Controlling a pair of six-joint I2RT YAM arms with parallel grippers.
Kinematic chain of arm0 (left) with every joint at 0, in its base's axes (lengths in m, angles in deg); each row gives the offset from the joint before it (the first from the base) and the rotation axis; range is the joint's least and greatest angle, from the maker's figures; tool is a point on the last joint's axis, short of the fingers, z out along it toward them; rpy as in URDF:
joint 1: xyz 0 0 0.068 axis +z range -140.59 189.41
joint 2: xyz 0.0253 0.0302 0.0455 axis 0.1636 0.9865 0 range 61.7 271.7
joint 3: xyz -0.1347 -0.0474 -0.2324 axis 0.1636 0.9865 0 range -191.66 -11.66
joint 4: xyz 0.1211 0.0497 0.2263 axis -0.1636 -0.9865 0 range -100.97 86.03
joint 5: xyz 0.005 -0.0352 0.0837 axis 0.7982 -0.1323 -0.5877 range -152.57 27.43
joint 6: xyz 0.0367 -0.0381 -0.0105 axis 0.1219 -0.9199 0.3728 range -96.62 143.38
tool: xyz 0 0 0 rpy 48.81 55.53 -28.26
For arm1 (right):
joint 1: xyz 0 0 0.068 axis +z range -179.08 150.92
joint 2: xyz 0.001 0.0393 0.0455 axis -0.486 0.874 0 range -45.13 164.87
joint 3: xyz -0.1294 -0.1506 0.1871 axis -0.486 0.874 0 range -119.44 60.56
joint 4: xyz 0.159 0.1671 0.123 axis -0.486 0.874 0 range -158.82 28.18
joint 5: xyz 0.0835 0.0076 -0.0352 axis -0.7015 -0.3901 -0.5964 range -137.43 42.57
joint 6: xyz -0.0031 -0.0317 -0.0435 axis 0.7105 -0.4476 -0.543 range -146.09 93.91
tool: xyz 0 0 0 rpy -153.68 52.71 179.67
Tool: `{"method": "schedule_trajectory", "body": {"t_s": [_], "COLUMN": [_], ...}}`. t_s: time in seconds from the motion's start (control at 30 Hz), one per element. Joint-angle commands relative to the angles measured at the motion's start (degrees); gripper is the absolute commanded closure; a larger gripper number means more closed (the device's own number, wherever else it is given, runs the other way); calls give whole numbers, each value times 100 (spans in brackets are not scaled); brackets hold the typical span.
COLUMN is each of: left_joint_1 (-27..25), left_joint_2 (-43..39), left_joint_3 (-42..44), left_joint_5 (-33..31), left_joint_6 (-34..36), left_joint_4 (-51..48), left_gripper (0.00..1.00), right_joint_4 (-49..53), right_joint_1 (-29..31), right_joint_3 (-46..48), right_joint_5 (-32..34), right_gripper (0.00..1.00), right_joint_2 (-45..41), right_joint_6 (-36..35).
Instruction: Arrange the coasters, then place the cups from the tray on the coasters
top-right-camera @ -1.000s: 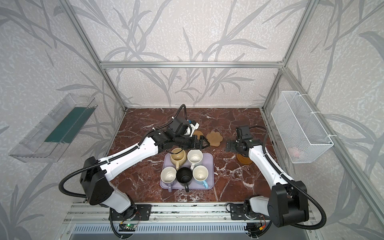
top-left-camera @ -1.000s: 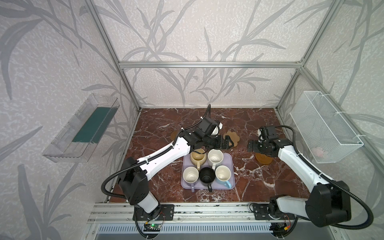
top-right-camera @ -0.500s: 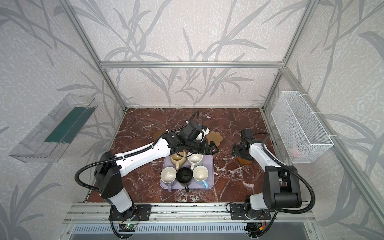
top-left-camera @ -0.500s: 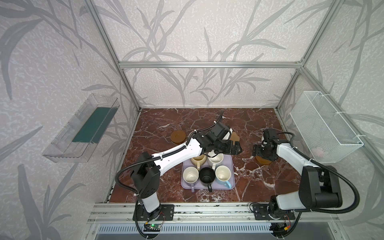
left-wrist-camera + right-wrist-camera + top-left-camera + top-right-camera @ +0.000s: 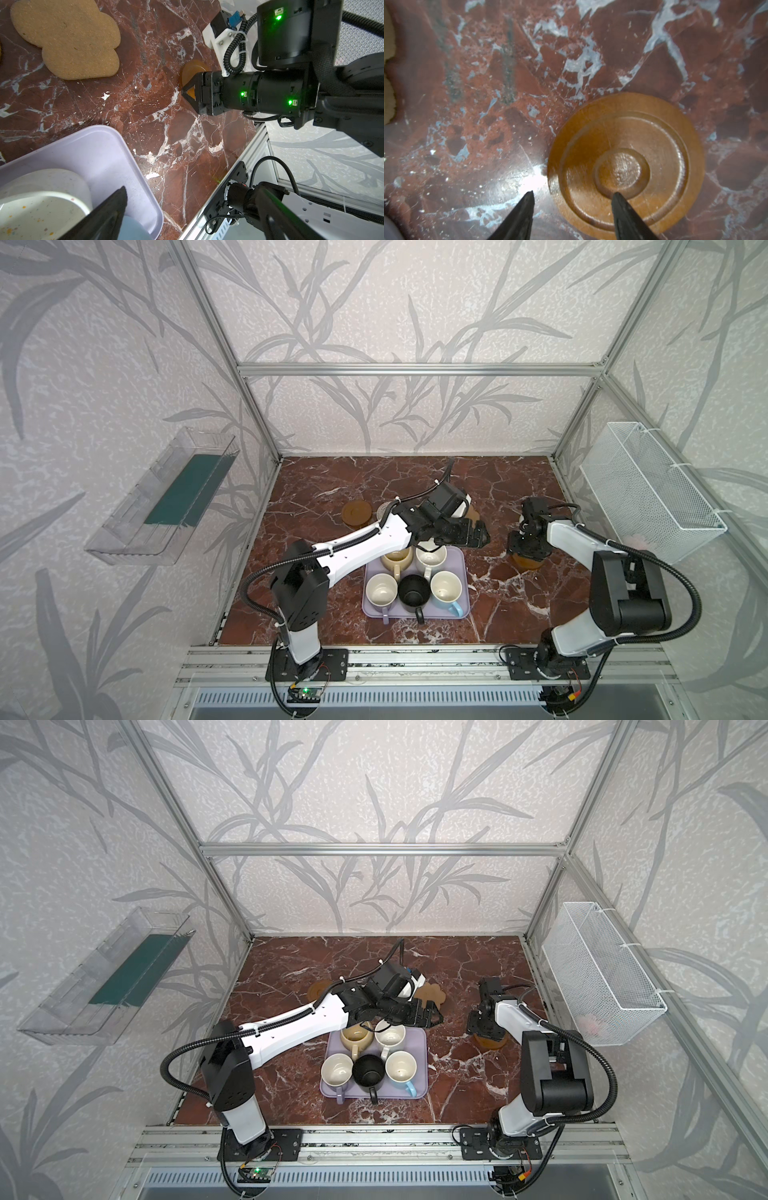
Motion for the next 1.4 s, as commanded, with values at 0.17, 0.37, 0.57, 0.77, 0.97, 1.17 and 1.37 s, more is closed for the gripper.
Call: {"method": "schedule_trajectory", "body": {"t_s": [0.17,0.37,0.57,0.77,0.97,1.17,1.37], "left_joint_1": [-17,-7,32,89,127,228,331], "left_joint_2": [113,170,306,344,324,360,369], "left_joint_3": [-208,-225,-502,-674,-719,-845,-845], "left_joint_5": [40,66,-142,-206,-372,-439,-627], "left_joint_6": [102,94,306,392,392,436,431], "left_joint_4": [-57,-1,-361,-513,-576,-658,-748], "left_gripper": [1,1,1,1,1,1,1], "right_joint_4": [60,72,217,179,243,305,562], "right_joint_1": [-32,-25,-32,-25,-17,130,318], "right_joint_3": [-207,-346,-565,-736,-1151,-1498,-2193], "right_joint_5": [147,56,44,-242,-429,-552,-596], "right_gripper": [48,49,52,55,57,58,57], "right_joint_2": [320,501,662,1017,1422,1647,2105], "right_joint_6": [-163,-153,-198,-234,-324,-291,-358]}}
